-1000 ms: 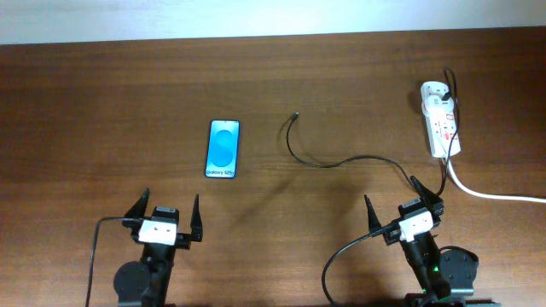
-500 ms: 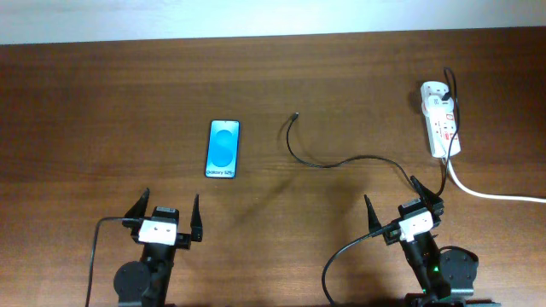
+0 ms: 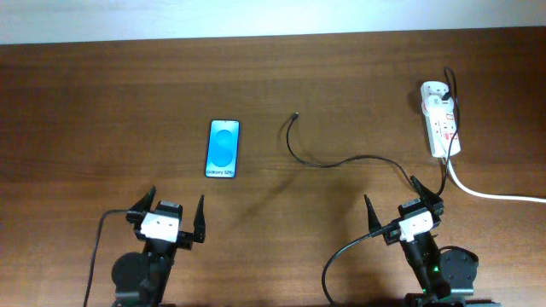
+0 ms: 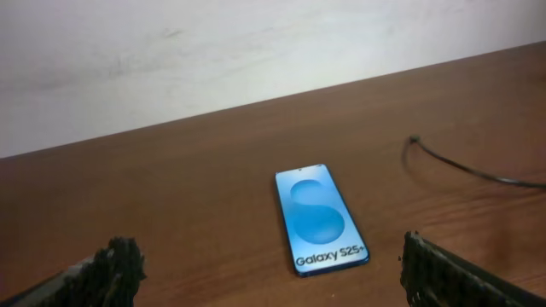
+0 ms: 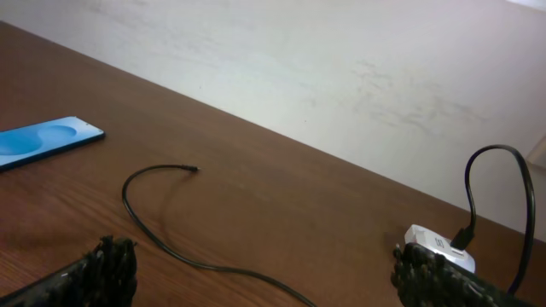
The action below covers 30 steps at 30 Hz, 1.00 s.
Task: Plug charger to phone and switch on socket
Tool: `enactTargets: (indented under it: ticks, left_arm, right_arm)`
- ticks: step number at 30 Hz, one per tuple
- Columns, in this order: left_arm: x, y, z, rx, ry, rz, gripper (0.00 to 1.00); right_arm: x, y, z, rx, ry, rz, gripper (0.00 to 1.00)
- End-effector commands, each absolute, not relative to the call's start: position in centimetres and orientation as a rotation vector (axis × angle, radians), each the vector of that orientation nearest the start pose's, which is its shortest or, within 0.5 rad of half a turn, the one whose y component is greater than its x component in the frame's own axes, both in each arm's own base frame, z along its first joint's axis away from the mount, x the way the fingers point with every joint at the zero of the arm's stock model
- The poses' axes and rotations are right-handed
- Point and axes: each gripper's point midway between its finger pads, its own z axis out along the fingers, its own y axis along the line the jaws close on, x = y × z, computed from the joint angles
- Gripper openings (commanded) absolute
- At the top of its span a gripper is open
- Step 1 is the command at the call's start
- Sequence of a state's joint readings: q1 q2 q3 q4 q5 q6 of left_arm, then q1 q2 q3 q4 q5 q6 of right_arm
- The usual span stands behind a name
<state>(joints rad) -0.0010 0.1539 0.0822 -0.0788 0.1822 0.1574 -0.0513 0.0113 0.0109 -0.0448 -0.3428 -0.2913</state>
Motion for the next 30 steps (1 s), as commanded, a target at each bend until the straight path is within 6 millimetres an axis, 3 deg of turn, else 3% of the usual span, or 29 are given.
enactTargets:
  ticks: [1,6,7,10,11,13,16,18,19,22,23,25,27,30]
  left_arm:
    - [25.8,-4.0,20.3,0.306,1.723,-0.086,0.99]
    - [30.8,-6.1,25.6,0.379,2.074,-0.285,0.99]
    - [32.6,-6.6,26.2,0.381,2.218,-0.356,0.99]
    - [34.7,-6.5,25.4,0.35,2.475,-0.415,0.99]
    - [36.3,-6.3,24.7,0.334,2.504,-0.406,0.99]
    - [36.6,-7.4,23.3,0.315,2.543,-0.514,0.99]
    - [37.6,-7.3,22.2,0.316,2.555,-0.509,0.99]
    - [38.0,-7.2,21.8,0.312,2.562,-0.506,0.99]
    - [38.2,-6.9,21.4,0.284,2.575,-0.481,0.99]
    - [38.6,-5.5,20.8,0.127,2.624,-0.345,0.99]
    - [38.7,-5.4,20.7,0.111,2.626,-0.302,0.99]
    - [39.3,-5.7,20.4,0.069,2.631,-0.278,0.99]
    - [40.4,-6.6,19.1,0.094,2.665,-0.277,1.0]
    - [42.8,-8.2,16.6,0.147,2.722,-0.165,0.99]
  right_arm:
    - [23.8,5.0,16.3,-0.461,1.554,0.037,0.98]
    - [23.8,4.9,16.3,-0.46,1.554,0.037,0.98]
    - [23.8,4.9,16.3,-0.46,1.554,0.036,0.98]
    - [24.0,4.3,16.7,-0.435,1.542,0.003,0.98]
    - [24.0,4.3,17.0,-0.433,1.532,0.0,0.98]
    - [23.9,4.7,17.7,-0.392,1.513,0.071,0.98]
    - [23.6,5.3,19.6,-0.297,1.493,0.219,0.98]
    - [23.6,5.5,22.5,-0.302,1.51,0.234,0.98]
    - [24.3,5.4,25.2,-0.291,1.581,0.247,0.98]
    - [26.7,4.2,30.5,-0.224,1.767,0.227,0.98]
    - [27.4,4.2,31.4,-0.228,1.832,0.228,0.98]
    - [29.3,4.1,32.2,-0.21,2.006,0.262,0.98]
    - [30.9,4.0,31.7,-0.19,2.161,0.294,0.98]
    - [33.1,5.0,28.8,-0.198,2.288,0.403,0.98]
